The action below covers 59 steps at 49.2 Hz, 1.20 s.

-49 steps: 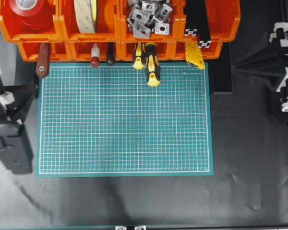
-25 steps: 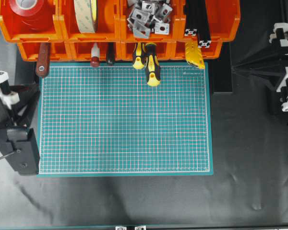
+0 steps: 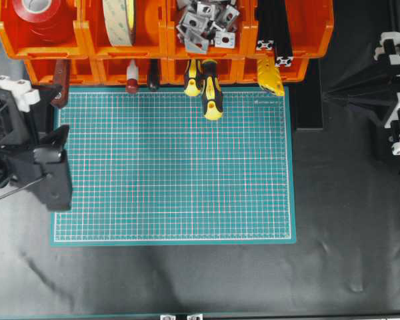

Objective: Pick scraper from container rack with left arm.
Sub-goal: 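Move the left gripper toward the brown-handled scraper hanging on the rack, then close the left gripper on the scraper's brown handle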

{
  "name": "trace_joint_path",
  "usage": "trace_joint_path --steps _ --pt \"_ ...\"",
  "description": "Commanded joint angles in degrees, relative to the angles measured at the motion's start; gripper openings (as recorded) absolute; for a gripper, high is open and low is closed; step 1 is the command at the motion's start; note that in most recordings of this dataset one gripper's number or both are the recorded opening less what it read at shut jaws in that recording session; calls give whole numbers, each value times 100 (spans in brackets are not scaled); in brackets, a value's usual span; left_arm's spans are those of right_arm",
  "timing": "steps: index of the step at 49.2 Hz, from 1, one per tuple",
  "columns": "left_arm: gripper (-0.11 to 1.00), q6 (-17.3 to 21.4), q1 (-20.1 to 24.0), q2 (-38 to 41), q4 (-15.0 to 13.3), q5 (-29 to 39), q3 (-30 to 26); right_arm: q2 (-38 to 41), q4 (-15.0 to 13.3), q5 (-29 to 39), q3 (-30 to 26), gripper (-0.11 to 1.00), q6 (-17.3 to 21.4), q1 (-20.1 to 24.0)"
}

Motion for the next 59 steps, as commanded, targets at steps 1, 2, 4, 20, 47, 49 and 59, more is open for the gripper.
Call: trace_joint_path --steps 1,2,4,20,47,49,59 --pt "90 9 141 9 44 -44 35 26 18 0 -132 1 79 -9" --pt "90 9 158 9 53 -53 53 26 9 0 -132 1 105 -9" --pt "90 0 193 18 53 -62 79 9 18 9 -123 1 141 -9" --pt "84 -26 316 -9 44 -176 149 -9 18 35 -97 1 176 -9" --pt "33 18 -97 -18 26 79 -378 -9 9 35 -88 1 167 -18" --pt "32 18 -237 -18 26 299 -510 -9 18 35 -88 1 176 -26" --pt "25 35 -870 -26 26 1204 -1125 -9 9 35 -44 1 167 -44"
